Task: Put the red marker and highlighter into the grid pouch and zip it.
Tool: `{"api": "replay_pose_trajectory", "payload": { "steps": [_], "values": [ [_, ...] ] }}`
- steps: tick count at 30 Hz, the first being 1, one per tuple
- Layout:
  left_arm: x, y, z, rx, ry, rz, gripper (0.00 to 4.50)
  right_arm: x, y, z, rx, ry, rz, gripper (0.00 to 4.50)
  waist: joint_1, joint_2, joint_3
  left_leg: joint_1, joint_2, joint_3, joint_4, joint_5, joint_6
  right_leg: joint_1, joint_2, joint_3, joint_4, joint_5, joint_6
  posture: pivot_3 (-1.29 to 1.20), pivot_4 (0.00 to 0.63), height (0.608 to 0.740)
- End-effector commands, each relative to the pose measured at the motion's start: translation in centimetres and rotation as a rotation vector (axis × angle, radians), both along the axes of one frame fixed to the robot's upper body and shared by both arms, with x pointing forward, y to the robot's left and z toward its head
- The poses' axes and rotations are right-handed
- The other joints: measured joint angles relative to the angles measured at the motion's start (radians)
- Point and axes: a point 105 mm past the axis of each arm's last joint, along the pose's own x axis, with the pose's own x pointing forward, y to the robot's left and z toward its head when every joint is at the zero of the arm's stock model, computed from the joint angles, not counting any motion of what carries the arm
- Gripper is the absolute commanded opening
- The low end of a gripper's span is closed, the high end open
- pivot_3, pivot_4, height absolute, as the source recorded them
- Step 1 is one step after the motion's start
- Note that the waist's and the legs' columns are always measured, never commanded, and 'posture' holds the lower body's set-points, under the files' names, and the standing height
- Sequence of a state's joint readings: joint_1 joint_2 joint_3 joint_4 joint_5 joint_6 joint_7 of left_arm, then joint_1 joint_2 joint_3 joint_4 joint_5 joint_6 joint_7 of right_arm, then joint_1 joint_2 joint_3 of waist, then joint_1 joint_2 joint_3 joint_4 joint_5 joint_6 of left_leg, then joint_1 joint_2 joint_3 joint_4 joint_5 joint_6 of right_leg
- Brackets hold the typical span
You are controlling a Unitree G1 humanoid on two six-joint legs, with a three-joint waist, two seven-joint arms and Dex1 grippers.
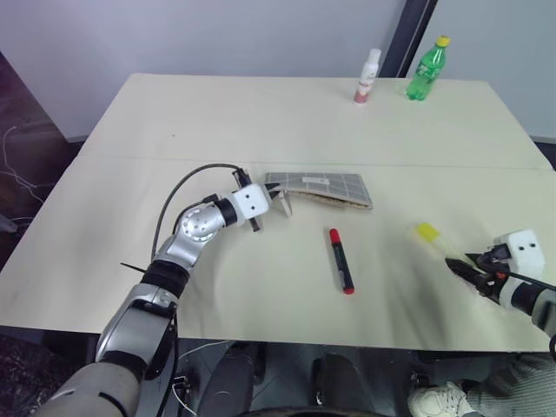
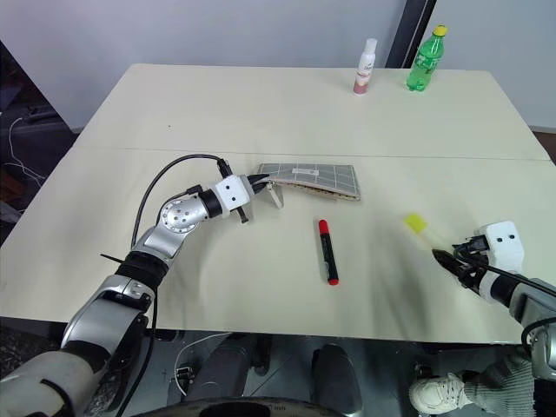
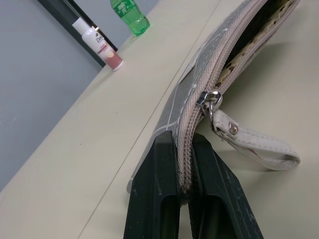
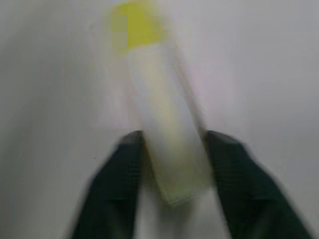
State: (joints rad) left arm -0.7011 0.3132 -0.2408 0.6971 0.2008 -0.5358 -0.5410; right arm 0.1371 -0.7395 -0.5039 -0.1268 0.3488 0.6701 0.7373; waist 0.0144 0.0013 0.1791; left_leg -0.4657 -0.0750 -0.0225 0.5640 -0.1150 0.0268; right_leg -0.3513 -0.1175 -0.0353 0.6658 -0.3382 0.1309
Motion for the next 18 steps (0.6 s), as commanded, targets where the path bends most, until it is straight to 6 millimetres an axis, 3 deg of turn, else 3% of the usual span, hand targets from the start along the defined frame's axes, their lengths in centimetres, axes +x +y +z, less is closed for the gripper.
{"api": "replay_pose_trajectory", "payload": {
  "steps": [1, 3, 8, 11, 18],
  "values": [
    [-0.2, -0.5, 2.1, -0.049, -0.055, -0.033, 0.00, 0.2, 4.1, 3.3, -0.100, -0.098, 0.262, 0.86, -0.001, 0.000, 0.000, 0.000, 0.000, 0.000, 0.000, 0.000, 0.000, 0.000, 0.000, 0.000, 0.000, 0.000, 0.000, 0.00, 0.150, 0.740],
    [-0.1, -0.8, 2.5, -0.054, -0.057, -0.043, 0.00, -0.4, 8.2, 4.9, -0.136, -0.160, 0.481, 0.86, -0.004, 0.001, 0.000, -0.001, 0.000, 0.000, 0.000, 0.000, 0.000, -0.002, 0.000, 0.000, 0.000, 0.000, 0.000, 0.00, 0.150, 0.740],
    [0.0, -1.5, 2.5, -0.020, -0.068, -0.058, 0.00, -0.7, 13.4, 7.4, -0.093, -0.277, 0.654, 0.86, 0.000, -0.001, 0.001, -0.001, 0.001, 0.000, 0.000, 0.000, 0.000, -0.001, 0.000, -0.001, 0.000, 0.000, 0.000, 0.00, 0.150, 0.740],
    [-0.3, -2.2, 2.8, -0.022, -0.076, -0.086, 0.00, 1.2, 13.6, 7.2, -0.127, -0.278, 0.598, 0.86, 0.002, -0.002, 0.001, -0.002, 0.001, -0.001, 0.002, 0.000, 0.000, -0.001, 0.000, -0.001, -0.001, 0.000, 0.000, 0.00, 0.150, 0.740],
    [-0.5, -2.4, 3.0, -0.016, -0.090, -0.097, 0.00, 2.3, 12.7, 6.1, -0.170, -0.243, 0.567, 0.86, 0.004, -0.001, 0.001, -0.012, -0.001, -0.005, 0.013, -0.004, 0.005, -0.004, 0.000, -0.006, 0.000, 0.000, 0.000, 0.00, 0.150, 0.740]
  ]
}}
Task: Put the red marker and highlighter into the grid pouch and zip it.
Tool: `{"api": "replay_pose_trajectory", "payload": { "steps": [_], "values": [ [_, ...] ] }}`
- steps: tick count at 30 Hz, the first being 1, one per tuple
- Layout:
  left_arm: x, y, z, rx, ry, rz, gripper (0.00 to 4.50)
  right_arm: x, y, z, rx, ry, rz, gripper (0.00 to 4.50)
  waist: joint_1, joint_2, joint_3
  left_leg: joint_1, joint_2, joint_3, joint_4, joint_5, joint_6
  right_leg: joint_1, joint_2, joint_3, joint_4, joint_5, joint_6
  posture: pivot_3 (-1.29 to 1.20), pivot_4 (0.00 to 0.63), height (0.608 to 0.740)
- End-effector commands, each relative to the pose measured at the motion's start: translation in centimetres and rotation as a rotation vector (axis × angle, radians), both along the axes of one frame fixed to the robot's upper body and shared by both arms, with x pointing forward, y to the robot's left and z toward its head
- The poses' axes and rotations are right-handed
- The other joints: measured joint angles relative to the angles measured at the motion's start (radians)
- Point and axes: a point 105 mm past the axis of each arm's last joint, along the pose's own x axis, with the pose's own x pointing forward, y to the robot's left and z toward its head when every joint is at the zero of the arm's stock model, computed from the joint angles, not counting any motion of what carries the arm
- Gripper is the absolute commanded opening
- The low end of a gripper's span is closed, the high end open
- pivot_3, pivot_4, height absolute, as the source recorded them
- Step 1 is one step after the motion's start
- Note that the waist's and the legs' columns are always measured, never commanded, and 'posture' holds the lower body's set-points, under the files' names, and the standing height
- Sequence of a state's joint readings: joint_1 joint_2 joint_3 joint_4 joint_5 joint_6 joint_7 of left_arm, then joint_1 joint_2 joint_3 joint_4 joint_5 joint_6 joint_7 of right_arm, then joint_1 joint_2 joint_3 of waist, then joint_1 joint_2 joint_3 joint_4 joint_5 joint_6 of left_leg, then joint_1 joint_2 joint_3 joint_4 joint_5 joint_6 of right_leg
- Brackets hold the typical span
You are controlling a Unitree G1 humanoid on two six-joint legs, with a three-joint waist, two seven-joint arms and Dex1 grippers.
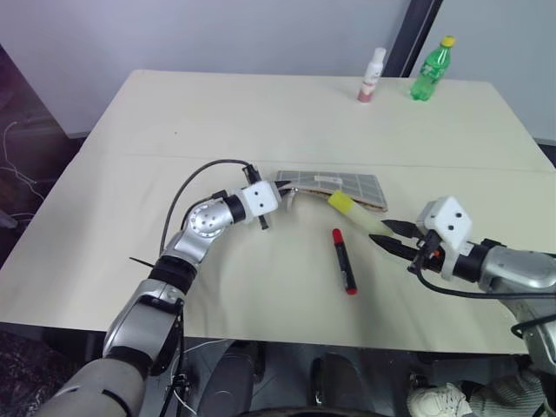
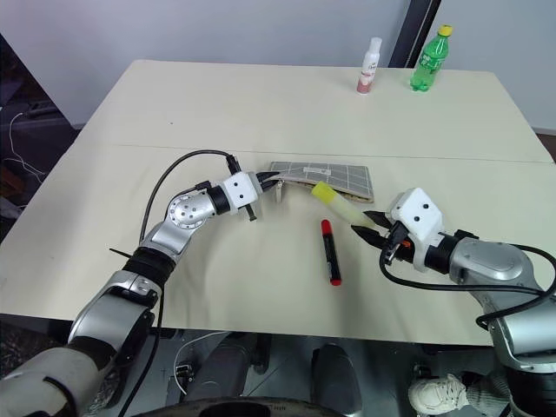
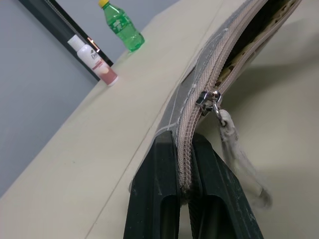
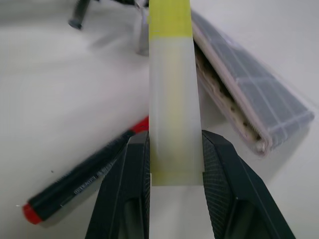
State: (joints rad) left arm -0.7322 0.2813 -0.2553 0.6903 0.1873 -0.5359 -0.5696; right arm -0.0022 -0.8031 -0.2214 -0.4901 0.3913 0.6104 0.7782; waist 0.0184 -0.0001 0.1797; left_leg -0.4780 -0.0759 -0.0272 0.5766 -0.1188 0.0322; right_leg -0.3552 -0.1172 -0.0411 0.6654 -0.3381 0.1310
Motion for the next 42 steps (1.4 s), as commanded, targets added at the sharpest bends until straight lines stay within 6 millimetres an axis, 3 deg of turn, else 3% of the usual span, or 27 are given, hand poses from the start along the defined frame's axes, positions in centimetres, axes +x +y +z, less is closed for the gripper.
{"api": "replay_pose_trajectory", "payload": {
  "steps": [1, 5, 8, 23, 34, 38, 42],
  "values": [
    [-0.3, -0.6, 2.0, 0.004, -0.083, -0.038, 0.00, 0.3, -0.3, 0.2, -0.045, -0.027, 0.001, 0.86, -0.001, 0.000, 0.000, 0.000, 0.000, 0.000, 0.000, 0.000, 0.000, 0.000, 0.000, 0.000, 0.000, 0.000, 0.000, 0.00, 0.150, 0.740],
    [-0.5, -0.8, 1.9, 0.013, -0.094, -0.044, 0.00, 0.4, -1.0, -0.6, -0.088, -0.017, -0.007, 0.86, -0.002, 0.000, 0.000, 0.000, 0.000, 0.000, 0.001, 0.000, 0.000, 0.000, 0.000, 0.000, 0.000, 0.000, 0.001, 0.00, 0.150, 0.740],
    [-0.8, -1.1, 1.9, 0.018, -0.103, -0.061, 0.00, 1.1, -1.4, -0.1, -0.054, -0.034, -0.055, 0.86, -0.004, 0.000, 0.000, 0.000, 0.000, 0.000, 0.001, 0.000, 0.000, 0.000, 0.000, 0.000, 0.000, 0.001, 0.001, 0.00, 0.150, 0.740],
    [-1.1, -1.6, 1.6, 0.110, -0.157, -0.094, 0.00, 1.8, 0.3, 0.9, -0.041, -0.018, 0.002, 0.86, -0.004, 0.000, 0.000, 0.000, 0.000, 0.000, 0.001, 0.000, 0.000, 0.000, 0.000, 0.000, 0.001, 0.001, 0.001, 0.00, 0.150, 0.740],
    [-1.1, -1.3, 0.8, 0.176, -0.154, -0.101, 0.00, 1.8, -0.3, 1.5, -0.066, 0.003, 0.001, 0.86, -0.004, 0.000, 0.000, 0.000, 0.000, 0.000, 0.001, 0.000, 0.000, 0.000, 0.000, 0.000, 0.001, 0.001, 0.001, 0.00, 0.150, 0.740],
    [-1.9, -1.8, 0.8, 0.158, -0.158, -0.153, 0.00, 2.1, -0.6, 0.4, -0.142, 0.012, -0.006, 0.86, -0.003, 0.000, 0.000, 0.000, 0.000, 0.000, 0.001, 0.000, 0.000, 0.000, 0.000, 0.000, 0.001, 0.001, 0.001, 0.00, 0.150, 0.740],
    [-2.7, -2.5, 1.1, 0.142, -0.166, -0.201, 0.00, 2.8, 0.3, -0.8, -0.208, 0.015, 0.006, 0.86, -0.005, 0.000, 0.000, 0.000, 0.000, 0.000, 0.001, 0.000, 0.000, 0.000, 0.000, 0.000, 0.001, 0.001, 0.001, 0.00, 0.150, 0.740]
  ]
}}
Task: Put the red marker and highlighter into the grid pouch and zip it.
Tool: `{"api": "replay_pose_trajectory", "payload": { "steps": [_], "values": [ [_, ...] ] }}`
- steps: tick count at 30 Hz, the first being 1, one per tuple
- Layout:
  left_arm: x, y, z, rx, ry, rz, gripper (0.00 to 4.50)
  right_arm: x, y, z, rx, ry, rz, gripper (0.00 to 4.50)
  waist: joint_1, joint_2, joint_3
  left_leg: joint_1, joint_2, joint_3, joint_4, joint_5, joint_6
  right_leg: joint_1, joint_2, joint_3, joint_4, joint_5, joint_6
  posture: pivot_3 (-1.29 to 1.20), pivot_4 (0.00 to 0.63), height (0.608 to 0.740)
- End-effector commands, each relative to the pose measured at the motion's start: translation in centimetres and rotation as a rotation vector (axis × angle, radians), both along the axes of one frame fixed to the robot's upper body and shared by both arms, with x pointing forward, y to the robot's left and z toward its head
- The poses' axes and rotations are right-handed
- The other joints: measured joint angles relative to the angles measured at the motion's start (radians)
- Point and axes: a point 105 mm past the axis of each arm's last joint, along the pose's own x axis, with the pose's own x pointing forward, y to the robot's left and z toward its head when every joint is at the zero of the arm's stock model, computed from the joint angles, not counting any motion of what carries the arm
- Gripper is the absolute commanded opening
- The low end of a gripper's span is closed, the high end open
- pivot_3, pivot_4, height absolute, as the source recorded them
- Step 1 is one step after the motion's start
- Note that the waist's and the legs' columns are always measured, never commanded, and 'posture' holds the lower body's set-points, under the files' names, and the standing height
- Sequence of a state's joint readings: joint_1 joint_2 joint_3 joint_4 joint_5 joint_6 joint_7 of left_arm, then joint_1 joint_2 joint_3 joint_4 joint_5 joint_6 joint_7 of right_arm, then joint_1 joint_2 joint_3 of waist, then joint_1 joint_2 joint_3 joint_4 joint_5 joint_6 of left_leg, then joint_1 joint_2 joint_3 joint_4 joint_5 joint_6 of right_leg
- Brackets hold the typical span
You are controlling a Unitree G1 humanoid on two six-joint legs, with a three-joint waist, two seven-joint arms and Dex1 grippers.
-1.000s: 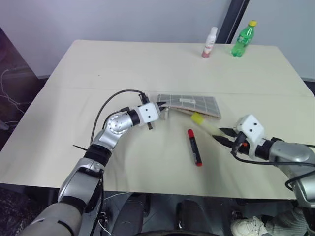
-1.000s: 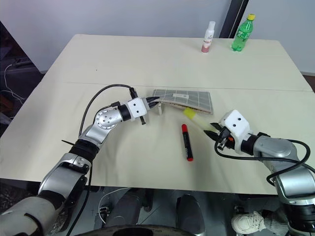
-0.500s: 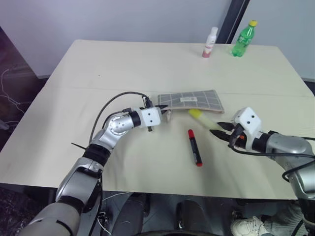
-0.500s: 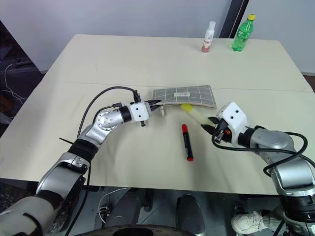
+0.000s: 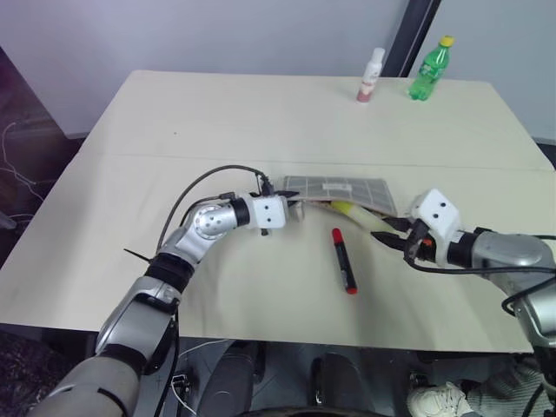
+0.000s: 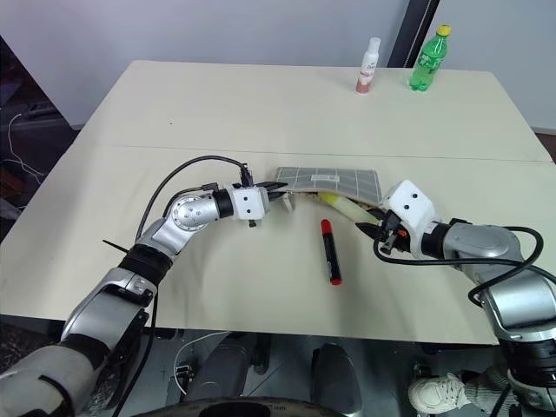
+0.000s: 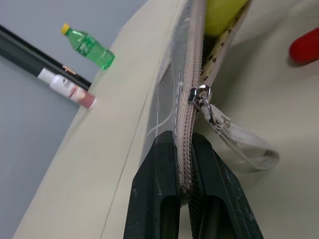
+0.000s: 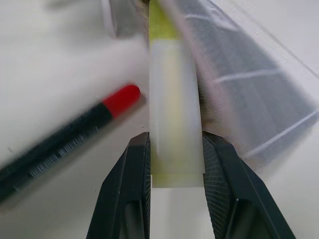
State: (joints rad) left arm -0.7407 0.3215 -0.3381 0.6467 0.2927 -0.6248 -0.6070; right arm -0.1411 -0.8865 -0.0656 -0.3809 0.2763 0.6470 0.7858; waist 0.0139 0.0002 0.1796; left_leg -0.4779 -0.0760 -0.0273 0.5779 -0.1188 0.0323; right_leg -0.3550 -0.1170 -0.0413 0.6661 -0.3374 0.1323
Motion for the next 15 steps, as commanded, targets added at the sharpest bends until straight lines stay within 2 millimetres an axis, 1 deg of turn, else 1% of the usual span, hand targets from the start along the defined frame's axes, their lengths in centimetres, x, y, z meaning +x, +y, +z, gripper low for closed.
{"api": "replay_pose_trajectory", "payload": {
  "steps": [1, 2, 5, 11, 13, 15],
  "values": [
    [-0.9, -1.1, 1.8, -0.053, -0.052, -0.071, 0.00, 0.9, 1.2, 0.4, -0.028, -0.048, 0.016, 0.86, -0.001, 0.000, 0.000, 0.000, 0.000, 0.000, 0.000, 0.000, 0.000, 0.000, 0.000, 0.000, 0.000, 0.000, 0.000, 0.00, 0.150, 0.740],
    [-1.0, -1.1, 1.9, -0.052, -0.060, -0.077, 0.00, 1.2, 1.6, 0.6, -0.024, -0.057, 0.017, 0.86, -0.001, 0.000, 0.000, 0.000, 0.000, 0.000, 0.000, 0.000, 0.000, 0.000, 0.000, 0.000, 0.000, 0.000, 0.000, 0.00, 0.150, 0.740],
    [-1.3, -1.2, 2.3, -0.062, -0.070, -0.107, 0.00, 2.5, 2.9, 1.1, -0.084, -0.106, 0.061, 0.86, -0.003, 0.000, 0.000, 0.000, 0.000, 0.000, 0.000, 0.000, 0.000, -0.001, 0.000, 0.000, 0.000, 0.000, 0.000, 0.00, 0.150, 0.740],
    [-1.4, -1.1, 2.2, -0.071, -0.047, -0.119, 0.00, 4.0, 5.5, 1.8, -0.142, -0.192, 0.147, 0.86, 0.001, 0.000, 0.000, 0.000, 0.000, 0.000, 0.000, 0.001, 0.001, 0.000, 0.001, 0.000, 0.000, 0.000, 0.000, 0.00, 0.150, 0.740],
    [-1.4, -0.9, 2.3, -0.075, -0.043, -0.114, 0.00, 4.1, 5.8, 1.7, -0.149, -0.209, 0.163, 0.86, 0.000, 0.000, 0.000, 0.000, -0.001, 0.000, 0.000, 0.001, 0.001, -0.001, 0.001, 0.000, 0.000, 0.000, 0.000, 0.00, 0.150, 0.740],
    [-1.3, -0.8, 2.3, -0.079, -0.039, -0.106, 0.00, 4.2, 5.4, 1.5, -0.148, -0.216, 0.147, 0.86, 0.000, 0.000, 0.000, 0.000, -0.001, 0.000, 0.000, 0.001, 0.001, 0.000, 0.001, 0.000, 0.000, 0.000, 0.000, 0.00, 0.150, 0.740]
  ]
}}
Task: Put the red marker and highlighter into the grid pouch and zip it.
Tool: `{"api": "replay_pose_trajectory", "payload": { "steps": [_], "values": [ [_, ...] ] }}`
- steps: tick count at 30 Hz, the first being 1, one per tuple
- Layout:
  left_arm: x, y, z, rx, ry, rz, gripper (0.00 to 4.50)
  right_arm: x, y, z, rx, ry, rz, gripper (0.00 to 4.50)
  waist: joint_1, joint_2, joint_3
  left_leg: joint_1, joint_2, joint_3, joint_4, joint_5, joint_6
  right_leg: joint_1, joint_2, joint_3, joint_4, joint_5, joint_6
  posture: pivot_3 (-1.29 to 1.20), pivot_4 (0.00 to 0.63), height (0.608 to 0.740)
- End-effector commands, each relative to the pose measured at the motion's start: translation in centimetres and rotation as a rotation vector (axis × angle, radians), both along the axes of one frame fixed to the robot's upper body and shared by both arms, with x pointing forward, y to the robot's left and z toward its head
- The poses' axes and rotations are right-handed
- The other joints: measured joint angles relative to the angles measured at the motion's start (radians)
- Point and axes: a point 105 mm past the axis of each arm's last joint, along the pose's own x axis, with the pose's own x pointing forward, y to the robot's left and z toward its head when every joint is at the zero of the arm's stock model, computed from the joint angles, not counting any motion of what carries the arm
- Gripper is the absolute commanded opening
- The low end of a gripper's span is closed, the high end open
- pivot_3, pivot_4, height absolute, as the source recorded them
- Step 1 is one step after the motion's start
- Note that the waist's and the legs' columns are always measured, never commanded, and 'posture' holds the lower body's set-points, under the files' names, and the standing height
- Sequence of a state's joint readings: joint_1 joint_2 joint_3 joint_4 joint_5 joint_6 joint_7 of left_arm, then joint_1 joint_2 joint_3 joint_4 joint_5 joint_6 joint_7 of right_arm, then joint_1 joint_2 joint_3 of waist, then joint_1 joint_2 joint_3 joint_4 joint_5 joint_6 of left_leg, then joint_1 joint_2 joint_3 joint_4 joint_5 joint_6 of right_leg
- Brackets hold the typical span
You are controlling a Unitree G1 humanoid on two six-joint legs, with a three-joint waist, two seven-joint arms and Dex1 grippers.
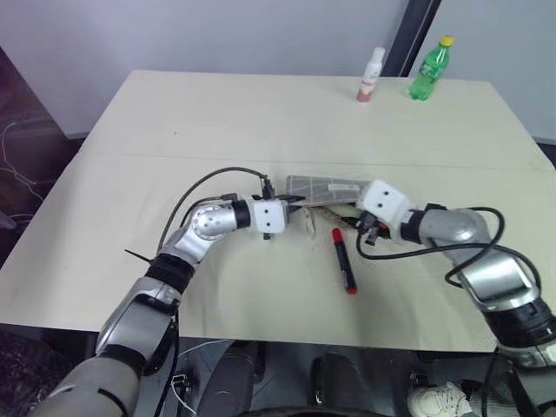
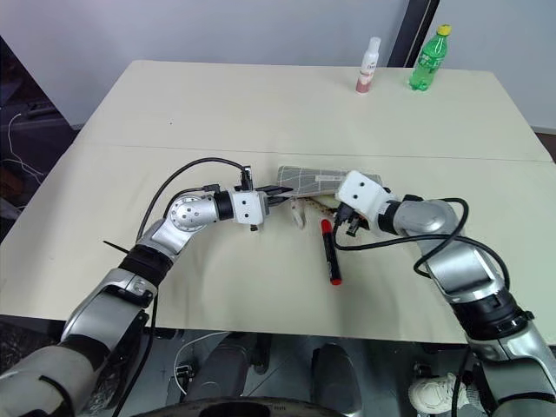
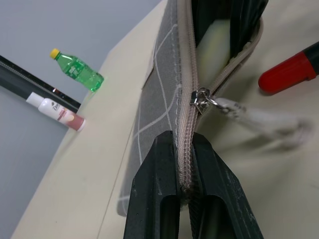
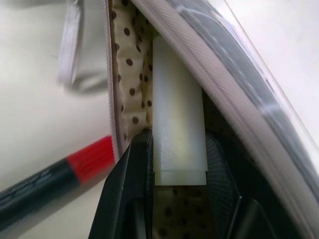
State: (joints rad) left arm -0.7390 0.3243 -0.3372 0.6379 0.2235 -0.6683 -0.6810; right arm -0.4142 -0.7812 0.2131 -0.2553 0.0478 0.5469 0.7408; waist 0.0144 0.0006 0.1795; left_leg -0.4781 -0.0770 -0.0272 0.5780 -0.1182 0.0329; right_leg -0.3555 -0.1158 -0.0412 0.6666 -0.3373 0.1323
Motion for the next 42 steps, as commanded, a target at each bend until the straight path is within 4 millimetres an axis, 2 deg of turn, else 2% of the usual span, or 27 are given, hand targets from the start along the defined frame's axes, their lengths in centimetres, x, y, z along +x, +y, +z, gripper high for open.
{"api": "replay_pose_trajectory", "payload": {
  "steps": [1, 2, 5, 6, 9, 10, 14, 16, 19, 22, 26, 31, 35, 41, 42],
  "values": [
    [-0.3, -0.3, 1.8, -0.066, -0.043, -0.019, 0.00, 0.1, 0.1, 1.2, 0.044, -0.052, 0.006, 0.86, -0.001, 0.000, 0.000, 0.000, 0.000, 0.000, 0.000, 0.000, 0.000, 0.000, 0.000, 0.000, 0.000, 0.000, 0.000, 0.00, 0.150, 0.740],
    [-0.2, -0.2, 1.8, -0.072, -0.039, -0.011, 0.00, 0.1, -0.1, 1.4, 0.073, -0.046, -0.004, 0.86, 0.000, 0.000, 0.000, 0.000, 0.000, 0.000, 0.000, 0.000, 0.000, 0.000, 0.000, 0.000, 0.000, 0.000, 0.000, 0.00, 0.150, 0.740],
    [0.1, 0.2, 1.6, -0.076, -0.031, 0.016, 0.00, -0.6, -0.2, 1.8, 0.124, -0.052, 0.004, 2.45, -0.001, 0.000, 0.000, 0.000, 0.000, 0.000, 0.000, 0.000, 0.000, 0.000, 0.000, 0.000, 0.000, 0.000, 0.000, 0.00, 0.150, 0.740],
    [0.2, 0.4, 1.5, -0.073, -0.029, 0.023, 0.00, -1.1, 0.0, 2.1, 0.157, -0.051, 0.013, 2.74, -0.001, 0.000, 0.000, 0.000, 0.000, 0.000, 0.000, 0.000, 0.000, 0.000, 0.001, 0.000, 0.000, 0.000, 0.000, 0.00, 0.150, 0.740],
    [0.2, 0.5, 1.4, -0.071, -0.026, 0.031, 0.00, -2.3, 0.2, 3.1, 0.254, -0.043, 0.025, 4.23, -0.001, 0.000, 0.000, 0.000, 0.000, 0.000, 0.000, 0.000, 0.001, 0.000, 0.001, 0.000, 0.000, 0.000, 0.000, 0.00, 0.150, 0.740],
    [0.2, 0.5, 1.4, -0.071, -0.024, 0.032, 0.00, -2.9, 0.2, 3.2, 0.275, -0.026, 0.030, 4.43, -0.001, 0.000, 0.000, 0.000, 0.000, 0.000, 0.000, 0.000, 0.001, 0.000, 0.001, 0.000, 0.001, 0.000, 0.000, 0.00, 0.150, 0.740],
    [0.2, 0.4, 1.4, -0.070, -0.020, 0.028, 0.00, -4.9, 0.1, 3.5, 0.386, 0.023, 0.024, 4.43, 0.002, 0.000, 0.000, 0.000, 0.000, 0.000, 0.000, 0.000, -0.001, 0.000, 0.001, 0.000, 0.000, 0.000, 0.000, 0.00, 0.150, 0.740],
    [0.2, 0.5, 1.4, -0.064, -0.022, 0.032, 0.00, -6.8, 0.2, 3.2, 0.452, 0.080, 0.044, 4.43, 0.002, 0.000, 0.000, 0.000, 0.000, 0.000, 0.000, -0.001, 0.000, 0.000, 0.000, 0.000, 0.000, 0.000, 0.000, 0.00, 0.150, 0.740],
    [0.5, 0.9, 1.2, -0.054, -0.024, 0.049, 0.00, -9.5, -0.3, 1.5, 0.459, 0.173, 0.019, 4.43, 0.004, 0.000, 0.000, 0.000, 0.000, 0.000, 0.000, -0.001, 0.000, 0.000, -0.001, 0.000, 0.000, 0.000, 0.000, 0.00, 0.150, 0.740],
    [0.7, 1.3, 1.2, -0.051, -0.025, 0.062, 0.00, -10.9, -1.1, -0.9, 0.442, 0.260, -0.105, 4.43, 0.001, 0.000, 0.000, 0.000, 0.000, 0.000, 0.000, -0.001, 0.000, 0.001, -0.001, 0.000, 0.000, 0.000, 0.000, 0.00, 0.150, 0.740],
    [0.7, 1.5, 0.7, -0.032, -0.026, 0.065, 0.00, -10.8, -0.9, -3.5, 0.399, 0.283, -0.240, 4.43, -0.003, 0.000, 0.000, 0.001, 0.001, 0.000, 0.000, -0.001, 0.000, 0.001, -0.001, 0.001, 0.000, 0.000, 0.000, 0.00, 0.150, 0.740],
    [0.7, 1.3, 0.8, -0.030, -0.031, 0.057, 0.00, -9.3, 0.3, -3.9, 0.469, 0.284, -0.307, 4.43, -0.002, 0.000, 0.000, 0.001, 0.002, 0.000, 0.000, -0.001, 0.000, 0.000, -0.001, 0.001, 0.000, 0.000, 0.000, 0.00, 0.150, 0.740],
    [0.7, 1.1, 0.9, -0.030, -0.037, 0.054, 0.00, -8.3, 2.5, -4.3, 0.459, 0.301, -0.268, 4.43, 0.000, 0.000, 0.000, 0.001, 0.001, 0.000, 0.000, -0.001, 0.000, 0.000, -0.001, 0.001, 0.000, 0.000, 0.000, 0.00, 0.150, 0.740],
    [0.7, 1.3, 1.2, -0.033, -0.051, 0.060, 0.00, -8.0, 0.9, -6.4, 0.246, 0.288, -0.307, 4.43, 0.001, 0.000, -0.001, 0.000, 0.001, 0.000, 0.000, -0.001, 0.000, 0.000, -0.001, 0.001, 0.000, 0.000, 0.000, 0.00, 0.150, 0.740],
    [0.7, 1.4, 1.2, -0.032, -0.052, 0.062, 0.00, -8.1, 0.6, -6.6, 0.238, 0.298, -0.315, 4.21, 0.001, 0.000, -0.001, 0.000, 0.001, 0.000, 0.000, -0.001, 0.000, 0.000, -0.001, 0.001, 0.000, 0.000, 0.000, 0.00, 0.150, 0.740]
  ]
}}
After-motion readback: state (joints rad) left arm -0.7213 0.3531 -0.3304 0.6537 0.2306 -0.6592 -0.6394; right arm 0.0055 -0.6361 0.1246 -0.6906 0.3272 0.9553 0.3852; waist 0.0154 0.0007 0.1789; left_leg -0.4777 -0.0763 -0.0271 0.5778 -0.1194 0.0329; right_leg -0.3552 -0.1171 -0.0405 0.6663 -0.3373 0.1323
